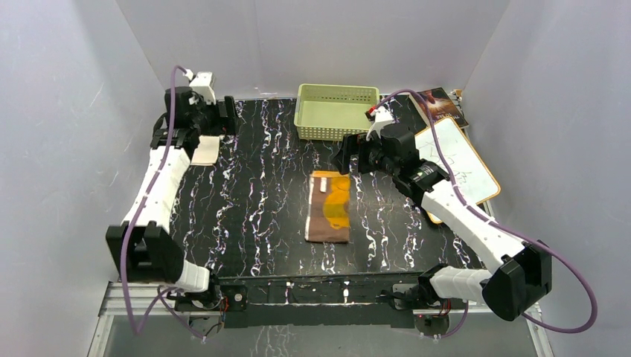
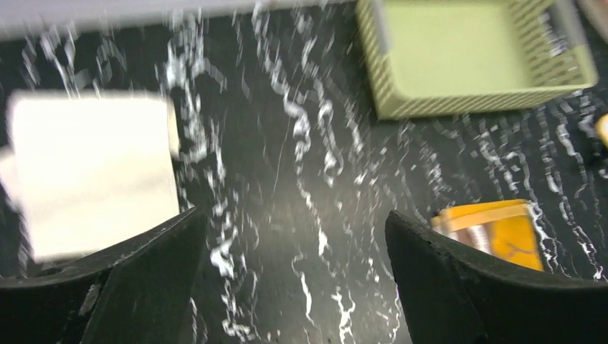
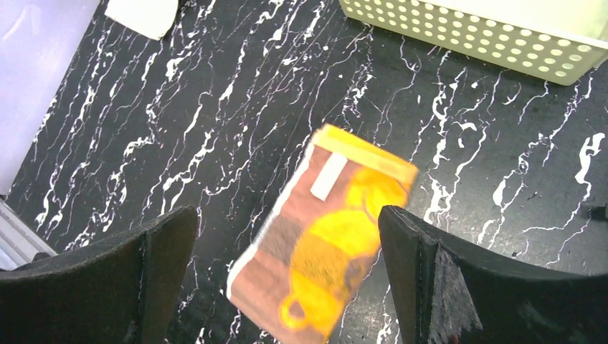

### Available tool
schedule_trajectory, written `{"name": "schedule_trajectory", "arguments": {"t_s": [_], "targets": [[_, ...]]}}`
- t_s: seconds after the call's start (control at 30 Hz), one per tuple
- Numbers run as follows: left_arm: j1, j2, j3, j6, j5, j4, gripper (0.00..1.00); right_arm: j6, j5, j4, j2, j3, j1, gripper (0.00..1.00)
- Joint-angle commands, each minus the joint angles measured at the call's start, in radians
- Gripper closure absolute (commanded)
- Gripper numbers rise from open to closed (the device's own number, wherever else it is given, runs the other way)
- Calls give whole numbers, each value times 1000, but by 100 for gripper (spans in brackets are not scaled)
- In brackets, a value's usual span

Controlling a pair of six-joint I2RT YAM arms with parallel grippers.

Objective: Roll the towels
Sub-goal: Place the towel at the center of the board, then flatten out the towel at the center of the board.

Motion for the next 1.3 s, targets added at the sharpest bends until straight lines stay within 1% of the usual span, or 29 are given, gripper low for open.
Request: {"name": "schedule_trajectory", "arguments": {"t_s": [0.0, 0.03, 0.13, 0.2, 0.3, 0.5, 0.63, 0.77, 0.8, 0.9, 1.03, 1.13, 1.17, 1.23, 1.27], "targets": [[25, 90, -36, -122, -3, -169, 6, 21, 50, 25, 30, 13, -1, 2], [24, 104, -57, -141, 28, -169, 6, 21, 51, 9, 47, 16, 2, 2], [17, 107, -173, -221, 138, -110, 10, 6, 66, -61, 113, 38, 13, 2], [1, 103, -252, -281, 159, -70, 11, -12, 102, -129, 180, 70, 39, 3], [-27, 93, -343, -352, 170, -29, 14, -20, 139, -192, 293, 130, 72, 7], [-82, 43, -506, -510, 231, 88, 16, -3, 194, -171, 462, 215, 132, 13], [-120, 23, -574, -541, 235, 115, 17, -3, 253, -195, 586, 311, 157, 19], [-132, 18, -588, -537, 234, 109, 17, 1, 322, -240, 682, 369, 169, 26], [-133, 18, -587, -534, 234, 106, 17, 1, 336, -246, 705, 376, 170, 29], [-135, 17, -578, -527, 238, 99, 18, 7, 376, -268, 740, 387, 171, 41], [-139, 20, -558, -509, 239, 86, 18, 18, 398, -289, 752, 388, 172, 55], [-138, 28, -548, -503, 241, 81, 18, 21, 392, -288, 747, 380, 172, 76], [-140, 31, -543, -501, 243, 81, 18, 24, 391, -288, 745, 377, 172, 85], [-141, 32, -540, -501, 245, 81, 18, 25, 378, -284, 739, 370, 172, 99], [-141, 32, -539, -502, 245, 81, 18, 25, 372, -281, 736, 368, 173, 100]]}}
